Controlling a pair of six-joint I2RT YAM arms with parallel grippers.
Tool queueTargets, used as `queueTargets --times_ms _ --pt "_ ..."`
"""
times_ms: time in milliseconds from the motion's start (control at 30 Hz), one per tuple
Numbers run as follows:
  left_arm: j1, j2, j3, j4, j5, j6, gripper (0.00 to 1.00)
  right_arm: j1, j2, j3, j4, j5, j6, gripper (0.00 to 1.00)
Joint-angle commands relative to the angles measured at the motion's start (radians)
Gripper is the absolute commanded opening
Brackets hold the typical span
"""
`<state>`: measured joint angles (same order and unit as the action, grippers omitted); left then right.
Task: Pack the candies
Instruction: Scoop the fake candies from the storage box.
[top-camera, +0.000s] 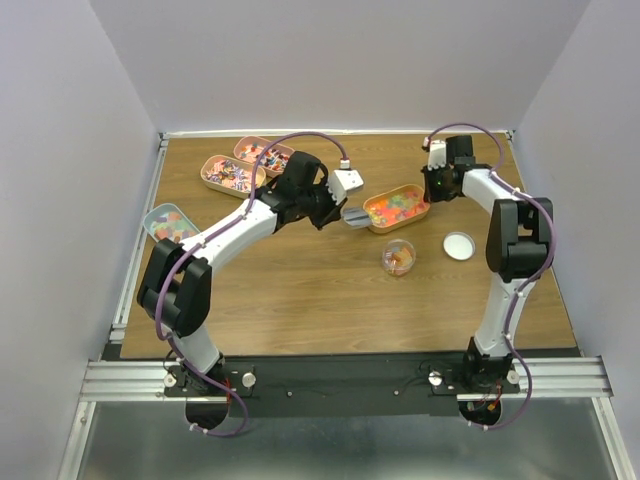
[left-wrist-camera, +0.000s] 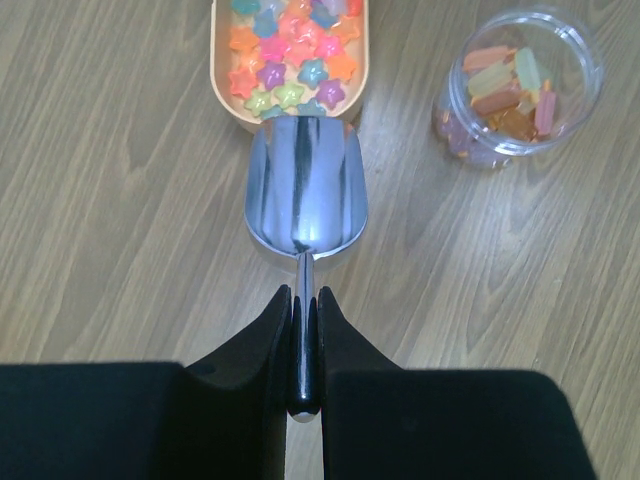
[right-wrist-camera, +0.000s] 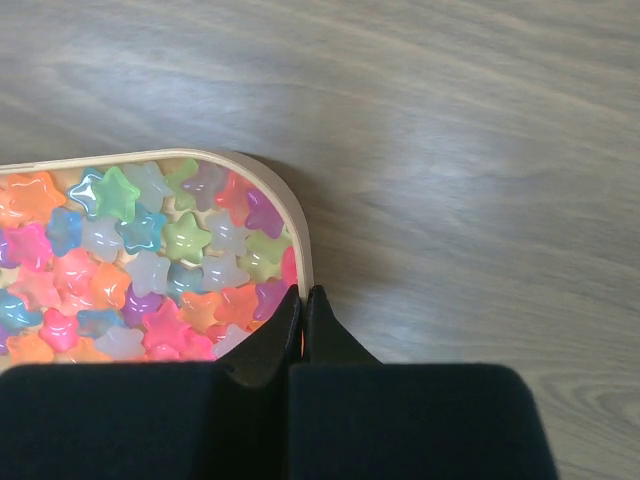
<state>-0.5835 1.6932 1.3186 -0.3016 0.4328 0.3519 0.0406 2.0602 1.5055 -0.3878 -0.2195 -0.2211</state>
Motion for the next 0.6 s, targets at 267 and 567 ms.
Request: queueTargets --times_ms 267,567 --pt "-0.006 -0.107 -0.008 -0.174 -0.126 -0.007 0.00 0.209 -0.129 -0.123 0.064 0.120 0.049 0.01" --pt "-0.039 -0.121 0.017 -0.264 -0.184 -0.065 0.00 0.289 -0.135 -0.120 0.072 0.190 0.084 0.01"
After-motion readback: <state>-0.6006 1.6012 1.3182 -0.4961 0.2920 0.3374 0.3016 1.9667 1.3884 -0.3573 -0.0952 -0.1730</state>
